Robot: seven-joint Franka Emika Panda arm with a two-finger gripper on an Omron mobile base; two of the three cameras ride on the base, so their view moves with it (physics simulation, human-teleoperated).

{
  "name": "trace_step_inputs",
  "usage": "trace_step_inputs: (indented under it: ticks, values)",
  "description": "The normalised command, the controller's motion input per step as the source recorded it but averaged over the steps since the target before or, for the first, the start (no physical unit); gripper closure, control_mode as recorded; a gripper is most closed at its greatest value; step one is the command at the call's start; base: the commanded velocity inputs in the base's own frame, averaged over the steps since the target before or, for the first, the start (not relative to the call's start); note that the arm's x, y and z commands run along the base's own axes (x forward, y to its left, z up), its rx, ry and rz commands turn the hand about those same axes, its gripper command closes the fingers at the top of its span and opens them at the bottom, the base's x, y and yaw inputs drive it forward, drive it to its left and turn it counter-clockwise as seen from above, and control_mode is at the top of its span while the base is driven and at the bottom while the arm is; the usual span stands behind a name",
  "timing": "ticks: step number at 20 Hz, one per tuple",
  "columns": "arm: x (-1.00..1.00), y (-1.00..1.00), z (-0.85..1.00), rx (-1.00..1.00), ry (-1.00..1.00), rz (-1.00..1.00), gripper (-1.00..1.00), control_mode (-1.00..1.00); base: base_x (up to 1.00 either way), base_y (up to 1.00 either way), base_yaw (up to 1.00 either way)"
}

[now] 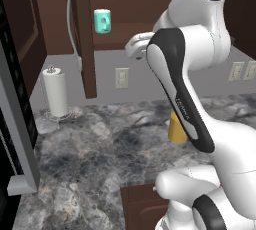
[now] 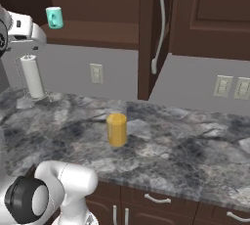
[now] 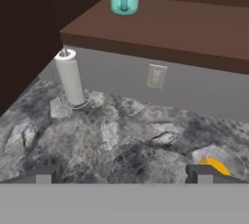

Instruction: There is a tray on the dining counter. Grab the cup, mug, and pitcher and place them on the tray. The pitcher may be placed next to the tray if it cannot fit the tray.

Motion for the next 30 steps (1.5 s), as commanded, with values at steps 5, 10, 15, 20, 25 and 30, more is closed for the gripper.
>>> trace_step_inputs:
  ticks: [5, 10, 15, 20, 25, 30]
  values:
    - [0.22, 0.0, 0.11, 0.02, -0.01, 0.0, -1.0, -1.0, 0.0, 0.0, 0.0]
    - [0.11, 0.01, 0.13, 0.01, -0.04, 0.0, -1.0, -1.0, 0.0, 0.0, 0.0]
    - [0.01, 0.02, 0.11, 0.01, -0.07, 0.0, -1.0, -1.0, 0.0, 0.0, 0.0]
    - [0.01, 0.01, 0.07, 0.01, -0.12, 0.0, -1.0, -1.0, 0.0, 0.0, 0.0]
    - [0.01, 0.0, 0.0, 0.02, -0.12, 0.0, -1.0, -1.0, 0.0, 0.0, 0.0]
    - [0.17, 0.0, 0.0, 0.07, -0.03, 0.0, -1.0, -1.0, 0.0, 0.0, 0.0]
